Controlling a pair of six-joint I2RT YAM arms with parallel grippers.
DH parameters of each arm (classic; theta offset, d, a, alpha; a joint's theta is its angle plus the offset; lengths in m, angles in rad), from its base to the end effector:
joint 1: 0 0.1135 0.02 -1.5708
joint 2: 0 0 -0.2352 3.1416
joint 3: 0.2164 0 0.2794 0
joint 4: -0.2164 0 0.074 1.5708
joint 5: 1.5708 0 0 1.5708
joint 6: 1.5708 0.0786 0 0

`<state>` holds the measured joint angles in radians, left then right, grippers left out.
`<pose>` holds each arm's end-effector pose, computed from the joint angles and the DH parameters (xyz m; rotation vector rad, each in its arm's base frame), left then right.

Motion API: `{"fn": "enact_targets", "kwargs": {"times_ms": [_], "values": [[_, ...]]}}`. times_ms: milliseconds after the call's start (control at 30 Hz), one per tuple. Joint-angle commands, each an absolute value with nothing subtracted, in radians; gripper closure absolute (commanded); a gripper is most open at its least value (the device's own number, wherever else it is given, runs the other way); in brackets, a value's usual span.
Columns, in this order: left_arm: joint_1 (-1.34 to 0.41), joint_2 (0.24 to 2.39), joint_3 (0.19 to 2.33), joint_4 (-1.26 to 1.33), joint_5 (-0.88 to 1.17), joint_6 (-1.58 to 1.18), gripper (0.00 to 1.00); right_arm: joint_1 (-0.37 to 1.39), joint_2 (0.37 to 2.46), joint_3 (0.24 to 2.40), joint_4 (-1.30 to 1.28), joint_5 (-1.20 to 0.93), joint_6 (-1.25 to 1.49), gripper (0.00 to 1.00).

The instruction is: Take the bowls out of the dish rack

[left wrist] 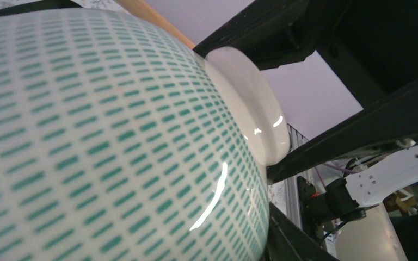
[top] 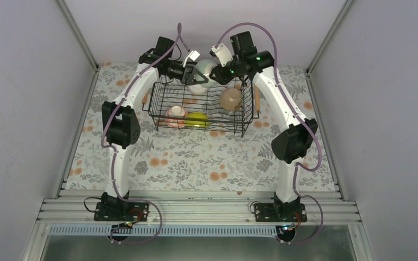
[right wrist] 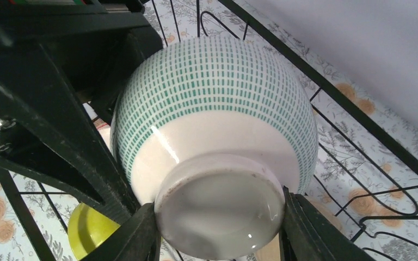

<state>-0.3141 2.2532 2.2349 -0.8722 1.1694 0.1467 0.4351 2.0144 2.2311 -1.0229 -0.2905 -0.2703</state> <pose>0.4609 -0.2258 0.2696 0.9852 1.9860 -1.4876 0.4239 0.2219 0.3354 -0.9496 2.1762 0.4240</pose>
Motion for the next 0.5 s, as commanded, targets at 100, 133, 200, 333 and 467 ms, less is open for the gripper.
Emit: {"fn": "enact_targets", "kwargs": {"times_ms": [100, 133, 200, 333, 467], "values": [[-0.329, 2.217, 2.263, -0.874, 1.228, 0.163, 0.66, 0.429, 2.024, 2.202, -0.951, -0.293, -0.256, 0.8], [-0.329, 2.218, 2.262, -0.875, 1.227, 0.162, 0.66, 0.429, 2.024, 2.199, -0.951, -0.293, -0.257, 0.79], [-0.329, 2.214, 2.264, -0.877, 1.23, 0.163, 0.66, 0.43, 2.02, 2.189, -0.948, -0.292, -0.261, 0.76], [-0.329, 2.207, 2.265, -0.879, 1.233, 0.164, 0.75, 0.429, 2.005, 2.165, -0.936, -0.293, -0.265, 0.7], [-0.329, 2.191, 2.264, -0.873, 1.228, 0.157, 0.9, 0.43, 1.987, 2.153, -0.934, -0.278, -0.269, 0.65]]}}
